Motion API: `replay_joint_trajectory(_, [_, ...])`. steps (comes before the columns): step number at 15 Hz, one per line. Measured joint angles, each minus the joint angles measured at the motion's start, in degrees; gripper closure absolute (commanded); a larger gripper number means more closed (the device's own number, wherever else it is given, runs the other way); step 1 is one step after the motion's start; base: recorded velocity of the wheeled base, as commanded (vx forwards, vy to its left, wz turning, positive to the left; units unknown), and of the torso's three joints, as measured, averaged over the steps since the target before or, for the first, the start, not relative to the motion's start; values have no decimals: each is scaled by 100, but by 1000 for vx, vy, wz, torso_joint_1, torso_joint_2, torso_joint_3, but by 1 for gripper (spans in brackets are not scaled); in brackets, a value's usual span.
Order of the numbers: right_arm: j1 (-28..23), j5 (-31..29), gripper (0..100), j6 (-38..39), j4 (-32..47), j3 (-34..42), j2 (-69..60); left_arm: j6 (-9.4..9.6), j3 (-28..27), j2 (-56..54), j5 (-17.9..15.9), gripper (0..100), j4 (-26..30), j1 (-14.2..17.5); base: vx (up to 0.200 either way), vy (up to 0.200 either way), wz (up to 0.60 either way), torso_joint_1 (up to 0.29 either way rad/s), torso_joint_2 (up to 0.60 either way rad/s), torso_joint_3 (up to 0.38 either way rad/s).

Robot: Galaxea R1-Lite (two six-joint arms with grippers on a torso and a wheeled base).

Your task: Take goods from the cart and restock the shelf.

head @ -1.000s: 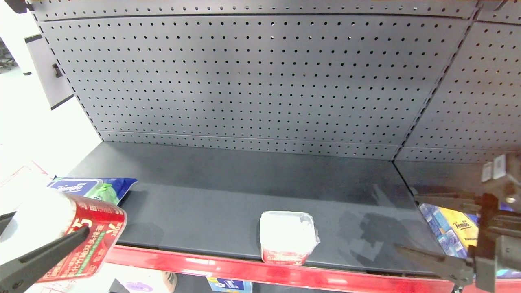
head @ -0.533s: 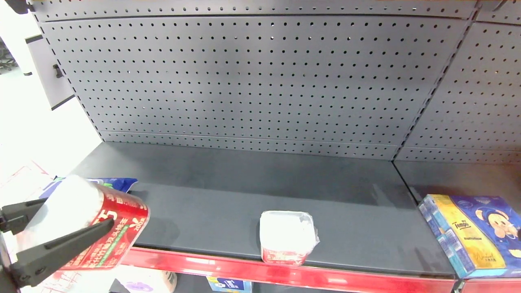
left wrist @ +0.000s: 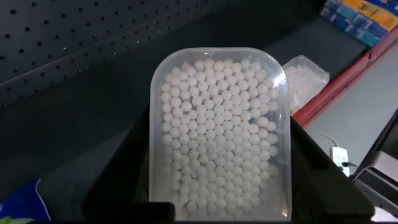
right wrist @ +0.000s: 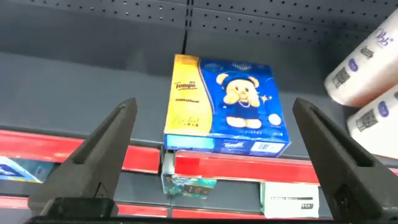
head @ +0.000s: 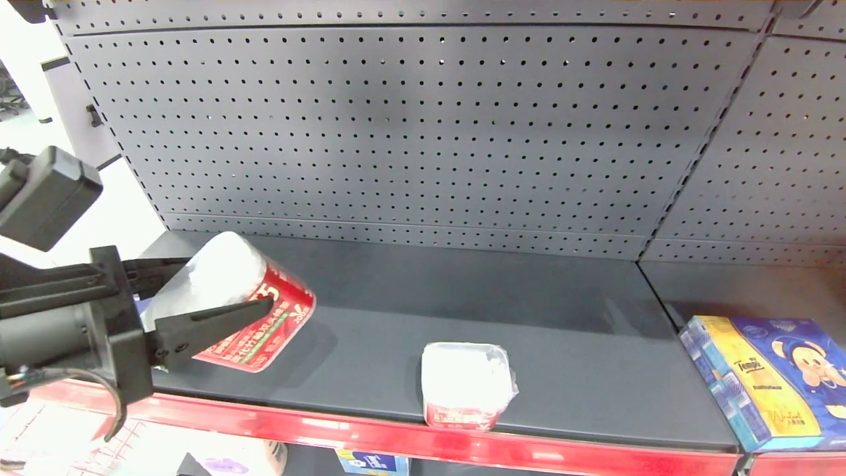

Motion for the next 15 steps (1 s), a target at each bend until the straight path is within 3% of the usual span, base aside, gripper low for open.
replay_joint_trajectory(3, [121,211,0,-195,-26,461,-590,623,-516,774,-391,100,0,-93,0,0,0,0,0,0])
replay_joint_trajectory(7, [158,241,0,-222,-55,778,-918,1436,-1556,2018,-585,100,12,-339,0,0,0,0,0,0])
replay_joint_trajectory(9, [158,230,0,-224,-63,855,-965,1598,-2063,2565,-622,100,23,-433,0,0,0,0,0,0])
replay_joint_trajectory(13, [162,217,0,-219,-77,976,-996,1705,-2630,3172,-629,100,374,-580,0,0,0,0,0,0])
replay_joint_trajectory(15, [158,222,0,-228,-80,1034,-998,2053,-2861,3351,-629,100,621,-592,0,0,0,0,0,0])
